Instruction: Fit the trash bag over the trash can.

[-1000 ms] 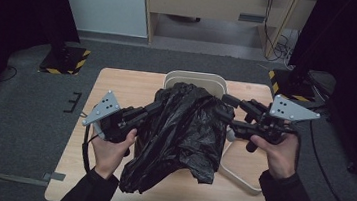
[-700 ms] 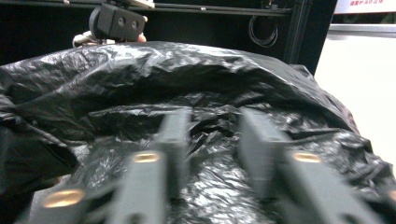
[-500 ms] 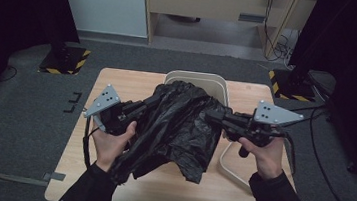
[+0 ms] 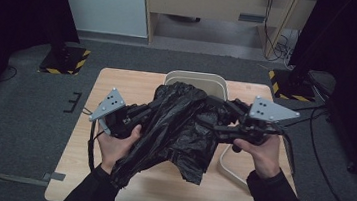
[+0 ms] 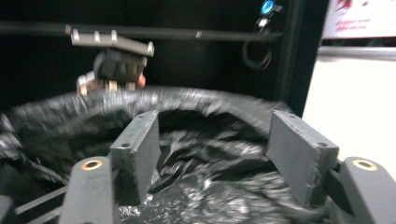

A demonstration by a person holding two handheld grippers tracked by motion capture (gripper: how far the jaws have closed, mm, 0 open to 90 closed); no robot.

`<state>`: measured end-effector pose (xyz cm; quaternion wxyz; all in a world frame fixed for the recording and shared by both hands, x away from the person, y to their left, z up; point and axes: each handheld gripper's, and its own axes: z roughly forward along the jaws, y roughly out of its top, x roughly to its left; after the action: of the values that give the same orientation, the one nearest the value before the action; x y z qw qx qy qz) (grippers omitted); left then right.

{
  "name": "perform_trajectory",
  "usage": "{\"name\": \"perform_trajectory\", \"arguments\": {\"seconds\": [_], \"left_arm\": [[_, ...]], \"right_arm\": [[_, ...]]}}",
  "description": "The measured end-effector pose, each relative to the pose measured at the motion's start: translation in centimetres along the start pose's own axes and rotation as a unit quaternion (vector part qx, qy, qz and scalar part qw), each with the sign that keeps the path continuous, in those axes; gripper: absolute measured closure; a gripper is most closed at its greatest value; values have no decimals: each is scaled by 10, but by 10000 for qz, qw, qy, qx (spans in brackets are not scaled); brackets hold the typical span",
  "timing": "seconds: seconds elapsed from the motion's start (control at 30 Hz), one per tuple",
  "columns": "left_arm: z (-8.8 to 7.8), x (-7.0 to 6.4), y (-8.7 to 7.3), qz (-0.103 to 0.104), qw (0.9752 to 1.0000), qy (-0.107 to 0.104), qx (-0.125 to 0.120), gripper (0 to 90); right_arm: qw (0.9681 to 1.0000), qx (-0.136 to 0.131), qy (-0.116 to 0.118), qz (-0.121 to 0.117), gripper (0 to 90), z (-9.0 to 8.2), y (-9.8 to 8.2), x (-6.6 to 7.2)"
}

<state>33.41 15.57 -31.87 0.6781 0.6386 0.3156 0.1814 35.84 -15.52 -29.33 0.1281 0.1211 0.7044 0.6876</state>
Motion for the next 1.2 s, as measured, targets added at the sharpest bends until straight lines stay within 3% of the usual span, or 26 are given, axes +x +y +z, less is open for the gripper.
{"name": "perform_trajectory", "arguments": {"seconds": [0.07, 0.13, 0.17, 0.27, 0.3, 0.43, 0.57, 0.63, 0.7, 0.77, 0.83, 0.87, 0.97, 1.03, 1.2], "left_arm": [[-1, -1, 0, -6, 10000, 2, -12, 877], [0, -1, 0, -26, 10000, -22, -22, 879], [0, -1, 0, -21, 10000, -16, -22, 880], [1, -1, 0, 20, 10000, 11, -15, 881], [1, -1, 0, 3, 10000, 7, -19, 881], [0, 0, 0, -30, 10000, -56, -61, 879], [1, -4, -2, -5, 10000, -33, -49, 876], [1, -6, -2, 0, 10000, -43, -50, 875], [0, -7, -2, 7, 10000, -41, -55, 875], [0, -8, -2, -6, 10000, -43, -56, 875], [0, -8, -2, -3, 10000, -39, -56, 875], [0, -8, -2, -10, 10000, -53, -56, 876], [1, -8, -2, -19, 10000, -59, -55, 877], [0, -7, -2, -27, 10000, -62, -62, 878], [-1, -2, 0, -49, 9999, 9, -94, 882]], "right_arm": [[9993, 271, -81, -242, 387, 6, -3, 3], [9986, 375, -168, -334, 534, 6, -5, 4], [9981, 434, -187, -390, 674, 4, -7, 4], [9987, 414, -213, -212, 883, -2, -8, 1], [9989, 391, -227, -147, 900, -5, -8, 0], [9995, 259, -189, 29, 896, -16, -5, -4], [9998, 44, -150, 148, 451, -10, 2, 3], [9997, 170, -153, -1, 332, -2, 2, 9], [9993, 338, -114, -120, 300, 6, -3, 15], [9982, 497, -207, -264, 336, 12, -9, 19], [9966, 647, -303, -409, 453, 14, -14, 20], [9961, 654, -383, -456, 560, 13, -16, 20], [9978, 459, -409, -240, 770, 8, -16, 17], [9990, 330, -281, -49, 869, 2, -16, 14], [9993, 28, -345, 152, 900, -15, -10, 6]]}}
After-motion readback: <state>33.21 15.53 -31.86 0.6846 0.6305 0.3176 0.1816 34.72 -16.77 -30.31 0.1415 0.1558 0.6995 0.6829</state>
